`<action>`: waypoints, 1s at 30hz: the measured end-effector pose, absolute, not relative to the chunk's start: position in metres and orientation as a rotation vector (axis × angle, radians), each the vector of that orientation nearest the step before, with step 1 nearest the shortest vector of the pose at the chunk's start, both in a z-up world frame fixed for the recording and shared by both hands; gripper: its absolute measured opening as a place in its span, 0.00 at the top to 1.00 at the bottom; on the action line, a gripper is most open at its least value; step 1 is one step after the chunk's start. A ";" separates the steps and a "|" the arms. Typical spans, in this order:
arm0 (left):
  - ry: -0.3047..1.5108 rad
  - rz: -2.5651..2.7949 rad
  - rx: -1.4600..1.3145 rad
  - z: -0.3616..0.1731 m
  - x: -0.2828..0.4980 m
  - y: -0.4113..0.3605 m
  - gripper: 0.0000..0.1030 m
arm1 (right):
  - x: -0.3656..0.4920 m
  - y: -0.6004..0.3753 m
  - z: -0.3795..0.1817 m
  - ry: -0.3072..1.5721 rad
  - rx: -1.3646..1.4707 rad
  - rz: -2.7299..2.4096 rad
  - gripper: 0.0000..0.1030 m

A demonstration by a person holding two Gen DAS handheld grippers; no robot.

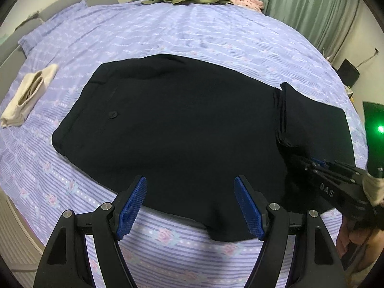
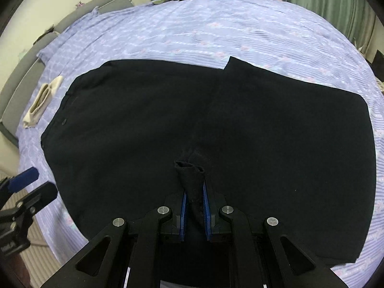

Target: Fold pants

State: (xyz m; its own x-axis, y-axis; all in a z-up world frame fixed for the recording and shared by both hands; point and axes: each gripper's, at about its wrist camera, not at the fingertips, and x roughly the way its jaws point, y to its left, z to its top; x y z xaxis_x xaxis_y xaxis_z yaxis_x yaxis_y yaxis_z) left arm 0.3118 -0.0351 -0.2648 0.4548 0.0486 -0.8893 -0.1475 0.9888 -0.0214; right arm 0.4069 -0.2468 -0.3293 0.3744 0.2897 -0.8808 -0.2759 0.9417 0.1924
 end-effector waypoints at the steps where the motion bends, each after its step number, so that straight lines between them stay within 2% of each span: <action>1: 1.095 0.125 -0.105 -0.265 0.313 -0.031 0.28 | 0.405 -0.241 -0.329 1.132 0.002 0.370 0.87; 4: 1.094 0.129 -0.109 -0.265 0.318 -0.019 0.27 | 0.403 -0.227 -0.331 1.143 -0.030 0.376 0.87; 7: 1.092 0.146 -0.089 -0.264 0.323 -0.005 0.24 | 0.402 -0.217 -0.334 1.178 -0.047 0.361 0.81; 9: 1.087 0.156 -0.091 -0.262 0.323 0.006 0.23 | 0.400 -0.210 -0.330 1.193 -0.038 0.386 0.59; 10: 1.084 0.161 -0.100 -0.261 0.321 0.014 0.22 | 0.395 -0.205 -0.325 1.193 -0.030 0.400 0.55; 19: 1.079 0.245 -0.229 -0.264 0.303 0.106 0.21 | 0.362 -0.149 -0.277 1.178 0.013 0.561 0.54; 21: 1.064 0.252 -0.298 -0.270 0.301 0.130 0.21 | 0.359 -0.133 -0.267 1.145 -0.024 0.514 0.43; 22: 1.051 0.258 -0.352 -0.275 0.302 0.148 0.21 | 0.362 -0.127 -0.264 1.127 -0.034 0.489 0.41; 30: 1.060 0.196 -0.695 -0.332 0.311 0.218 0.21 | 0.402 -0.064 -0.279 1.117 -0.030 0.446 0.39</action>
